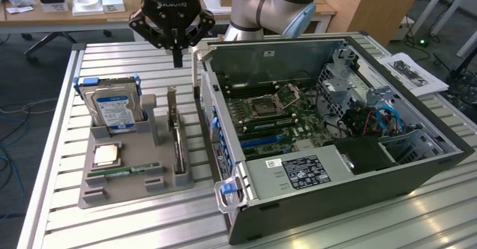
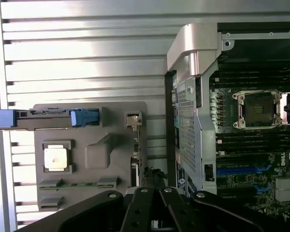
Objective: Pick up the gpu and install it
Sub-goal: 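Reach for the gpu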
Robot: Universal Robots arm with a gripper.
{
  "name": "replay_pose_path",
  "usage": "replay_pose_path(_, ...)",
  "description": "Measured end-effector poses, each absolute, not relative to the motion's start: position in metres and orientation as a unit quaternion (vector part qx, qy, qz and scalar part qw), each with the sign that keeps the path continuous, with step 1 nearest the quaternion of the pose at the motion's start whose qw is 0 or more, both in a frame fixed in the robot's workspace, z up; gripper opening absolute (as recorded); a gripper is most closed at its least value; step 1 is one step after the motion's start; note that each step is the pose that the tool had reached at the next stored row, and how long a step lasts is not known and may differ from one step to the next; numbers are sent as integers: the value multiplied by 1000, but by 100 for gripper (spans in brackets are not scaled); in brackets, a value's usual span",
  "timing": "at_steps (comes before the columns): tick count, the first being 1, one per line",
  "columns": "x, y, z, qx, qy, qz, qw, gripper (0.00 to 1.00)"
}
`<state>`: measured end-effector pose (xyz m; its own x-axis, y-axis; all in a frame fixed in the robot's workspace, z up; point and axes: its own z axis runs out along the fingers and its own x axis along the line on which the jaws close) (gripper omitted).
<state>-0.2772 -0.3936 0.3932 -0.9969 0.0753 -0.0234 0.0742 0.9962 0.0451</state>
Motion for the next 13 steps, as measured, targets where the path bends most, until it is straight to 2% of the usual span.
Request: replay_pose_path(13,-290,-394,393,37,999,22,12,11)
